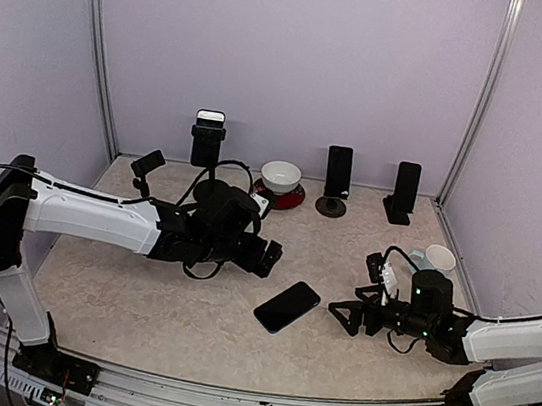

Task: Place the phone on the phone stand
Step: Pick up the phone from the center of the board.

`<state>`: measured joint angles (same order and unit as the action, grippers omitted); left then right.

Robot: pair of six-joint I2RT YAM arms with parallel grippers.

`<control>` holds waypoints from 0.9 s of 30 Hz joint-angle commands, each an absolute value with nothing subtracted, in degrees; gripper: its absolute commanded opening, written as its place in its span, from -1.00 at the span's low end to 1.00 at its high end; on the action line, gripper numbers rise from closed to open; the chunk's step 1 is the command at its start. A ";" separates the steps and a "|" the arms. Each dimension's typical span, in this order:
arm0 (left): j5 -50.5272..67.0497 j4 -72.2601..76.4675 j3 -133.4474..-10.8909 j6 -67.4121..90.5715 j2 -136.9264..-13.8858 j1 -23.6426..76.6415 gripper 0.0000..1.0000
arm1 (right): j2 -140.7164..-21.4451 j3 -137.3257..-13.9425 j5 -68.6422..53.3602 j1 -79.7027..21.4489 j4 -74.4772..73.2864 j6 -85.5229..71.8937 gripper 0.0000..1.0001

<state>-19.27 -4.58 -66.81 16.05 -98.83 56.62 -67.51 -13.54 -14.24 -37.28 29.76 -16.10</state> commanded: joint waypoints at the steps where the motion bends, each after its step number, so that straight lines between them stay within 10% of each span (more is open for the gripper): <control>1: -16.64 -3.35 -65.35 16.59 -100.29 58.36 0.98 | -67.94 -15.20 -13.62 -36.74 29.02 -15.88 1.00; 27: -7.28 -3.53 -64.29 17.06 -108.67 63.18 0.98 | -67.72 -15.25 -12.64 -36.74 28.29 -15.71 1.00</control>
<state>-9.30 -3.88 -64.84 16.93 -107.28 62.78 -67.59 -14.11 -13.15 -37.28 28.93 -16.08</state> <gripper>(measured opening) 0.987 0.999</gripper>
